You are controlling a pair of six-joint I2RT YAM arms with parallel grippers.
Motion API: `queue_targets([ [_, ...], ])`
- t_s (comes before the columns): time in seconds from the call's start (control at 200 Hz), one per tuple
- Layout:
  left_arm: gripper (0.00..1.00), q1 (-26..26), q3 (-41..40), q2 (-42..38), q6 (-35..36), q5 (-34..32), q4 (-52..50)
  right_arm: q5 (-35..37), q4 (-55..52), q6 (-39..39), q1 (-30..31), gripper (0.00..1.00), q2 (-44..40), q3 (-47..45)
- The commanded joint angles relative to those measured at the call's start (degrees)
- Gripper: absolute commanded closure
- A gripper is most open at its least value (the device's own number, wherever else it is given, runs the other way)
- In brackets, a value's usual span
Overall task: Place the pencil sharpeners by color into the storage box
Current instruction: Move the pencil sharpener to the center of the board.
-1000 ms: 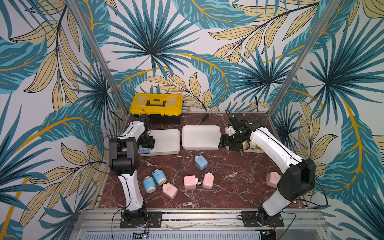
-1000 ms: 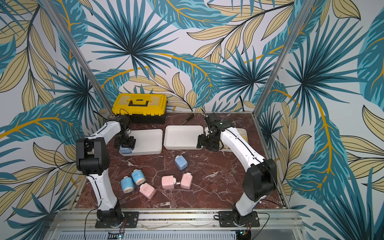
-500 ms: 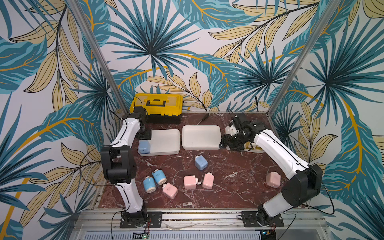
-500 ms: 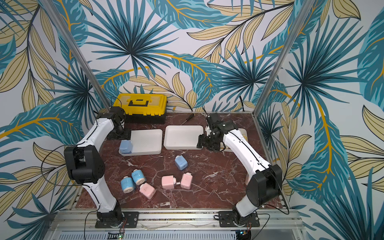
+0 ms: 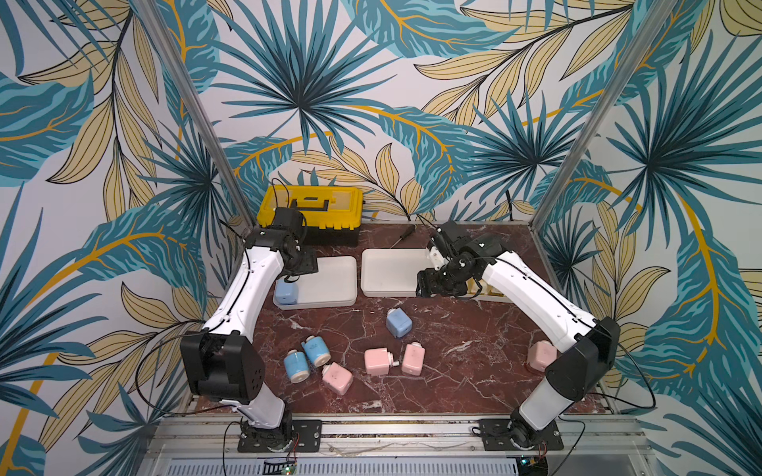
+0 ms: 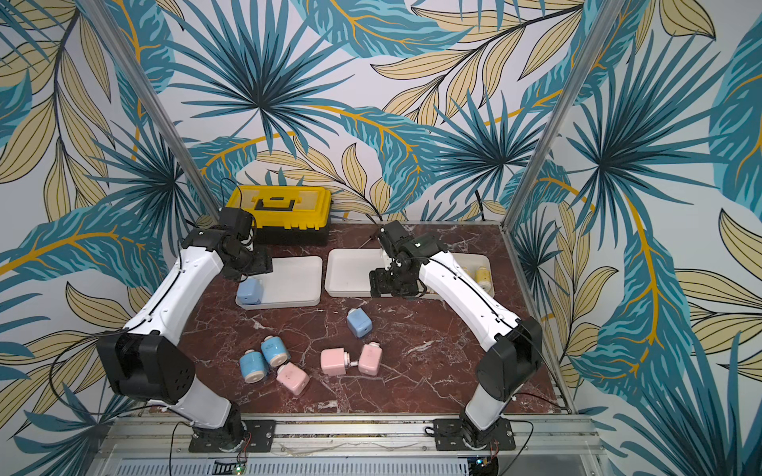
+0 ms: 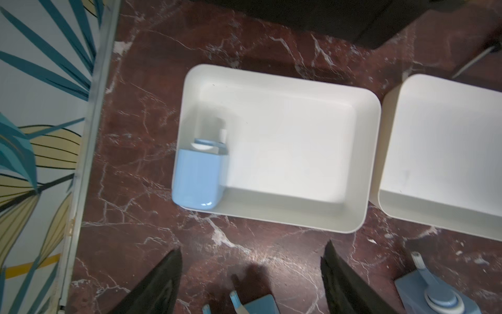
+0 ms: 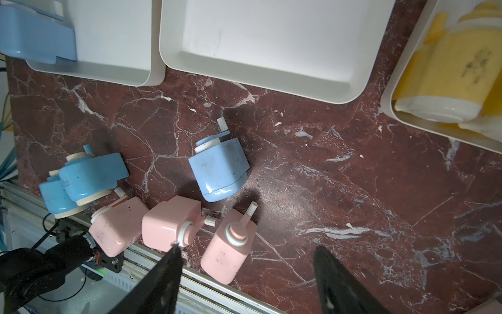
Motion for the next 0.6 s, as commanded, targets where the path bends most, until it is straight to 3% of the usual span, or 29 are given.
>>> queue_targets([
  [0.0, 0.18, -2.11, -5.83, -4.7, -9.89, 3.65, -2.61, 1.43, -2.21, -1.29, 0.71, 0.22, 1.4, 0.35],
  [0.265, 0.18, -7.25, -16.05, -12.1, -20.74, 7.22, -2.48, 3.44, -5.25, -5.07, 4.86, 0.22, 7.13, 3.02],
  [0.421, 0.18, -12.59, -17.29, -13.25, -25.09, 6.56, -2.44, 3.48, -4.16, -5.94, 5.63, 0.19, 8.53, 2.95],
  [0.591, 0.17, -12.97, -18.41, -15.86, -26.97, 3.8, -2.43, 2.71, -4.7, -7.12, 7.61, 0.17, 12.57, 3.69],
])
